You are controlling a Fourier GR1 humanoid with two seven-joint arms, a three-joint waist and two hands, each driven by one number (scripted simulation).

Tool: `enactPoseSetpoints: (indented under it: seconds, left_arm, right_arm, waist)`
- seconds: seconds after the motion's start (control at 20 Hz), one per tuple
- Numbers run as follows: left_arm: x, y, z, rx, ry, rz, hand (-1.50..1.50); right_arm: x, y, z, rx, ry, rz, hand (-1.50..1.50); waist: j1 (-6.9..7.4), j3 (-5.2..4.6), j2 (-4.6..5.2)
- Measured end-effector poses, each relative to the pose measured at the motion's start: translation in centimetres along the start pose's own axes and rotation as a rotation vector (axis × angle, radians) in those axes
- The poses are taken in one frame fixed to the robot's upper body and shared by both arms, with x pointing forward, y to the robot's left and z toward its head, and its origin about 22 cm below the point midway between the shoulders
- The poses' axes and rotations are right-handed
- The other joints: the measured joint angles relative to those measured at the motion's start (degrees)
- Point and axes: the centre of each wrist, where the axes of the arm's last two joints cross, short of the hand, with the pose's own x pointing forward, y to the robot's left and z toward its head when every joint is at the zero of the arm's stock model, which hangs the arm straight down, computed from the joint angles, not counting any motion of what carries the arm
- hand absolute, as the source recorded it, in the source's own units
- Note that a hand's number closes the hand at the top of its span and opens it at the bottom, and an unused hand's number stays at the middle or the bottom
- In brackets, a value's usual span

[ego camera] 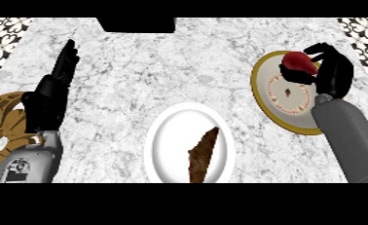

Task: Pick the pear from the plate and place it in the bowl

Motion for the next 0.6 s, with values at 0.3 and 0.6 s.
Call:
enactPoseSetpoints:
  seconds: [0.3,0.6]
  left_arm:
    - [0.1,-0.7,-0.5,0.000,-0.003,0.008,0.00]
    - [-0.1,-0.5,-0.9,0.001,-0.003,0.008,0.00]
  right_arm:
    - [-2.2,0.8,-1.0,0.116,0.010,-0.140,-1.50]
    - [-3.4,1.0,-1.9,0.102,-0.035,-0.307,-1.50]
  waist:
    - [0.09,0.04,0.20]
    - [0.03,0.02,0.13]
